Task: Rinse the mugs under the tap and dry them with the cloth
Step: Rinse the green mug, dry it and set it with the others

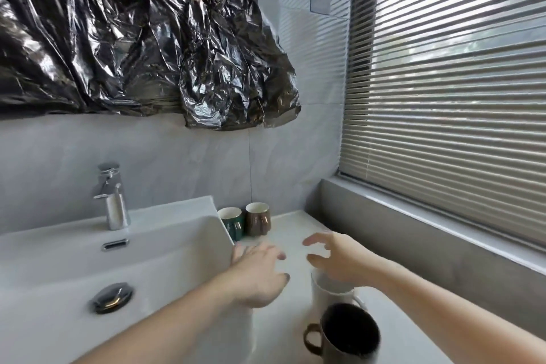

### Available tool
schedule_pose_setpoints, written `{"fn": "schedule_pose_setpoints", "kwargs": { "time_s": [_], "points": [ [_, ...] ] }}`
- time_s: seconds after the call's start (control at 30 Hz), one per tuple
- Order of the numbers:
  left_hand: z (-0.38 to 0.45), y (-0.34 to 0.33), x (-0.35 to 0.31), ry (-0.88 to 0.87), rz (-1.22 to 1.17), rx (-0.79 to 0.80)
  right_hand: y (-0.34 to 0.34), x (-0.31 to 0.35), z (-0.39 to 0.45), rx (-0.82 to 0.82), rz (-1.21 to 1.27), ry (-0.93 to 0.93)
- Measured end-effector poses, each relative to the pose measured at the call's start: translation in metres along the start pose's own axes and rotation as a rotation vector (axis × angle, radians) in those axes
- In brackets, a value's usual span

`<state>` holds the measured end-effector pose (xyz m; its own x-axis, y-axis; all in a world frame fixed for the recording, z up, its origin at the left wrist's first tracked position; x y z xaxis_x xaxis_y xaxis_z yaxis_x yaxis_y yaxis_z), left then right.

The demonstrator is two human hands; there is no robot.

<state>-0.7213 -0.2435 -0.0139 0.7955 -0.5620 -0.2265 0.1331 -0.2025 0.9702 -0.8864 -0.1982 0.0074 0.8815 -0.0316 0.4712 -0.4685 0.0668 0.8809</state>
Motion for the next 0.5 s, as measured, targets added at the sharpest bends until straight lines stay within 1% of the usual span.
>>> {"fn": "schedule_pose_setpoints", "kwargs": {
  "time_s": [0.1, 0.2, 0.27, 0.37, 0.5],
  "points": [
    [-0.040, -0.014, -0.041, -0.146, 0.043, -0.006, 0.005, -0.019, -0.067, -0.070, 0.105, -0.033],
    [-0.059, -0.031, -0.067, -0.254, -0.013, 0.025, -0.003, -0.039, -0.125, -0.170, 0.206, -0.081],
    [-0.059, -0.039, -0.076, -0.264, -0.070, 0.074, -0.016, -0.049, -0.152, -0.192, 0.261, -0.110],
    [-0.055, -0.040, -0.083, -0.209, -0.161, 0.128, -0.039, -0.057, -0.176, -0.182, 0.327, -0.130],
    [-0.053, -0.043, -0.083, -0.185, -0.086, 0.160, -0.054, -0.065, -0.178, -0.183, 0.454, -0.132]
  ]
}}
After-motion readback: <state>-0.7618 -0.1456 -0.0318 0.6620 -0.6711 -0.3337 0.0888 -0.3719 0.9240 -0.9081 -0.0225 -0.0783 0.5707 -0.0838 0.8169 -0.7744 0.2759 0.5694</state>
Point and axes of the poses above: each hand's wrist, its own z-axis towards the middle knuckle, its own y-axis out of the back of the hand, x = y × z, the point moved 8 cm from there along z, towards the middle knuckle, and after that the axes turned 5 degrees about x, right-handed, at the moved point
